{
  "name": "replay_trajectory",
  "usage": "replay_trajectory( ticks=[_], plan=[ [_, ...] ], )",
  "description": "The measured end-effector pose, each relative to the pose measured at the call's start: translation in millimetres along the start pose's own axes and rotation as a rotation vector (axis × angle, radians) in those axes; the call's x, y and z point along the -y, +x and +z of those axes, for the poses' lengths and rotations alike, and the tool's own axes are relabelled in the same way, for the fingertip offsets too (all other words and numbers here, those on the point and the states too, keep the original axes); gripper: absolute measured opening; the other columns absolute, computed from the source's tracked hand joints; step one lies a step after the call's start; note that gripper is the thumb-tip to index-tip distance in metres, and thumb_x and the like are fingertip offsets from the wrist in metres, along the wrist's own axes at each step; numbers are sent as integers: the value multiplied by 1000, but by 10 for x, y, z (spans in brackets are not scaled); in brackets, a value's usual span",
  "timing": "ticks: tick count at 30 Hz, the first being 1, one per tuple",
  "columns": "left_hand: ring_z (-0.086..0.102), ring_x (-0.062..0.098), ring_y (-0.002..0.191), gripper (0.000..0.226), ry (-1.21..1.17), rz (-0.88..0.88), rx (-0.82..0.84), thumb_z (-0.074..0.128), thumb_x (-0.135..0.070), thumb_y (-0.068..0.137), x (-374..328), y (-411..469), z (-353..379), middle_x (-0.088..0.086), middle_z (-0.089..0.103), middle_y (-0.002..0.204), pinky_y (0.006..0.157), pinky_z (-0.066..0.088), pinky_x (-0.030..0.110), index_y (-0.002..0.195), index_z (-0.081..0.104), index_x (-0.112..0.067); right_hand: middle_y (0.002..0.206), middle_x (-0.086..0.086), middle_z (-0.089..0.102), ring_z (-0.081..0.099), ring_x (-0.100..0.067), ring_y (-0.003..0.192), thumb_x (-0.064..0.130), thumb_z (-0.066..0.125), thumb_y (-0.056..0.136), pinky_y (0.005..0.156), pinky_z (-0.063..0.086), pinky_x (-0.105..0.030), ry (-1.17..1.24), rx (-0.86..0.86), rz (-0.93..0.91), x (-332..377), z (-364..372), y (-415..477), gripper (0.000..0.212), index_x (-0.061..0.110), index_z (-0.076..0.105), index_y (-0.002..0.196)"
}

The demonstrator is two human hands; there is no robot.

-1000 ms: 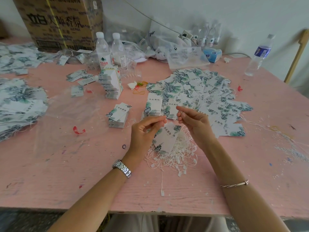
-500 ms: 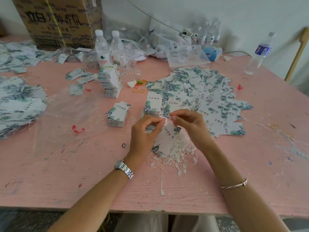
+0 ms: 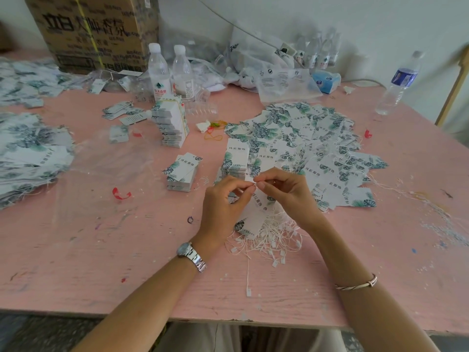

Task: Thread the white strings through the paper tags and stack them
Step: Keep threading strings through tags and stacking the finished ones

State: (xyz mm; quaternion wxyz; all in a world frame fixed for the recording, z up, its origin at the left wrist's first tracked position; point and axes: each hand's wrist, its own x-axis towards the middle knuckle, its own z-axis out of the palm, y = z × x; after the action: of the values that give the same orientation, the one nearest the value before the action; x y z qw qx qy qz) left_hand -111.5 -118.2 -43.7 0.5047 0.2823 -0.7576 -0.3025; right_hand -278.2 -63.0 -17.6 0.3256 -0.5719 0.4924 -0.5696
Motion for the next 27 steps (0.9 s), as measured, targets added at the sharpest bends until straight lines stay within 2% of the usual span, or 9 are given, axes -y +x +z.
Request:
replay_trajectory(
  ticks=[3,7,9,12,14,19,21,27],
  plan=[
    [64,7,76,14,1,-17,7,75,-18,89,3,-2,-1,1,71,87,71,55,28,97,76,-7,86,-13,64,52,-22,70,1,66,91,58,48,-20,-81,13,-48,17,6,-7,13,-3,72,102],
    [64,9,76,10,-2,-26,31,74,-15,90,15,-13,8,-1,70,86,71,55,28,96,77,-8,84,-6,63,51,-18,69,-2,67,90,59,49,-23,-138,-2,-75,24,4,-16,12,-4,72,101],
    [64,9,76,9,-12,-29,37,74,-14,90,17,-15,14,-1,70,86,71,55,27,96,77,-8,84,-8,64,51,-19,69,-1,68,90,59,50,-28,-167,-3,-82,20,-7,-14,11,-2,72,100],
    [64,9,76,10,-8,-37,39,74,-15,90,23,-13,13,-2,71,86,71,54,25,96,77,-8,86,-13,65,51,-24,68,1,68,90,61,52,-44,-207,3,-97,4,-20,-7,11,3,74,99],
    [64,9,76,10,-7,-37,43,73,-16,90,27,-13,10,-2,71,87,71,54,24,96,77,-8,88,-13,67,52,-27,69,3,69,90,62,52,-47,-217,3,-102,-5,-24,-5,11,6,74,99],
    [64,8,76,11,-5,-35,49,74,-15,90,34,-11,13,0,71,87,71,53,23,96,76,-6,89,-13,69,51,-30,69,4,71,89,67,46,-25,-271,5,-142,-19,-15,-4,12,11,75,97],
    [63,8,77,12,-8,-42,60,73,-17,90,37,-13,13,0,70,87,72,52,21,97,76,-7,89,-13,69,51,-30,68,3,71,89,67,46,-25,-281,2,-144,-21,-11,-6,11,10,75,97],
    [64,7,76,22,20,-5,103,70,-29,90,50,-5,10,-2,70,85,72,51,19,94,75,-7,87,-13,69,55,-40,71,0,70,89,65,48,-50,-273,15,-137,-4,-16,-8,8,1,74,95]
  ],
)
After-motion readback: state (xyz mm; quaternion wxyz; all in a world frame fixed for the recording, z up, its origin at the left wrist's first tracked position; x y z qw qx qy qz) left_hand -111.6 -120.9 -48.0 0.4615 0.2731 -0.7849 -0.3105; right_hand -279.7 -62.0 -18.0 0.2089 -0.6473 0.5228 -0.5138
